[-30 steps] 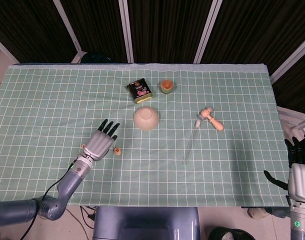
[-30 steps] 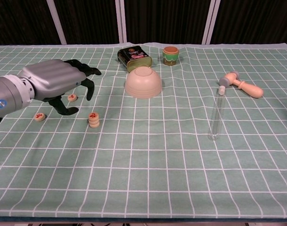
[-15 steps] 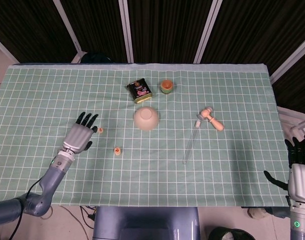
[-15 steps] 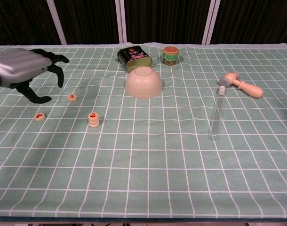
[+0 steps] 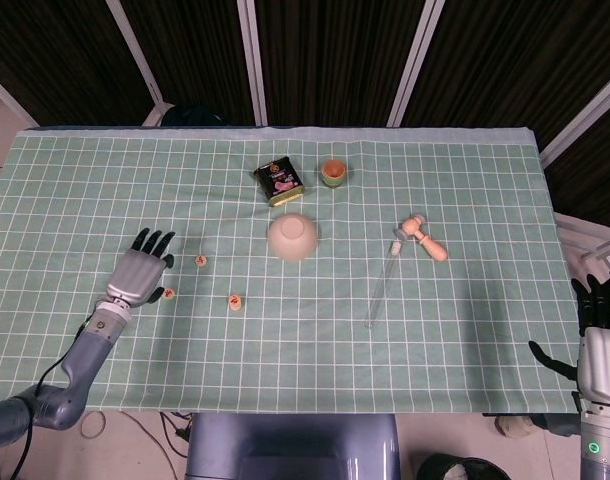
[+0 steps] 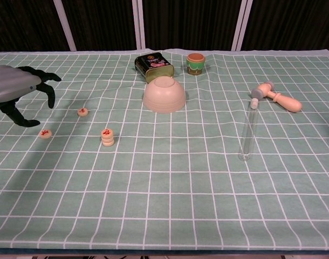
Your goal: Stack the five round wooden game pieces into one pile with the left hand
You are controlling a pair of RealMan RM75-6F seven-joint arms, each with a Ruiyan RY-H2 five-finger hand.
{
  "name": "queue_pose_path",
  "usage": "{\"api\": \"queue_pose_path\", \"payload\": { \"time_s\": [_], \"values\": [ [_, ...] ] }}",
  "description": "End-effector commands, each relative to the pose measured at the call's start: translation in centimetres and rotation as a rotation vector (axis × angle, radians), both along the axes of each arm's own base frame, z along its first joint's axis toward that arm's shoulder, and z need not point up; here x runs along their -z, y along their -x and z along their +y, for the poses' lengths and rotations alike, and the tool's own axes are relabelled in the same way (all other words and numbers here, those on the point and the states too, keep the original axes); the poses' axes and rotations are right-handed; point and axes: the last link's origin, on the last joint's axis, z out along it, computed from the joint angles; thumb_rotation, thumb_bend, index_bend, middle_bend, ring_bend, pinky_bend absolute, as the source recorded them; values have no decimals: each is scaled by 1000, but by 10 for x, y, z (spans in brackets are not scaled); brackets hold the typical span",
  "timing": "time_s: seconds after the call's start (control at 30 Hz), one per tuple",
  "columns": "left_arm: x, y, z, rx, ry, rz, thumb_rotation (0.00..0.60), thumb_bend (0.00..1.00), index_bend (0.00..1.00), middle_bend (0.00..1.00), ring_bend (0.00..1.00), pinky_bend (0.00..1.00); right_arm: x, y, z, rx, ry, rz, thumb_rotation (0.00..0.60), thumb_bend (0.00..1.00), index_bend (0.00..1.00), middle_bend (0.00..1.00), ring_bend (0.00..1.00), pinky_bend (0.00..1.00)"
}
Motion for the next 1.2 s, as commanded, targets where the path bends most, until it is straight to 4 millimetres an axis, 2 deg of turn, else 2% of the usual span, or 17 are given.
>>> {"api": "queue_pose_path", "payload": {
  "time_s": [0.03, 0.37, 1.2],
  "values": [
    [2, 5, -6, 6, 16, 13, 600, 254, 395, 7, 0, 0, 0, 0, 0, 1, 1, 0, 600, 234, 90, 13, 0, 0],
    [6, 13, -16, 22, 37, 41, 600, 254, 402, 7, 0, 0, -1, 0, 0, 1, 7, -3, 600, 233, 89, 13, 0, 0],
    [24, 11, -14, 37, 45, 60, 600, 276, 470, 7, 0, 0, -2, 0, 0, 4, 14, -10, 600, 233, 90, 13, 0, 0]
  ]
}}
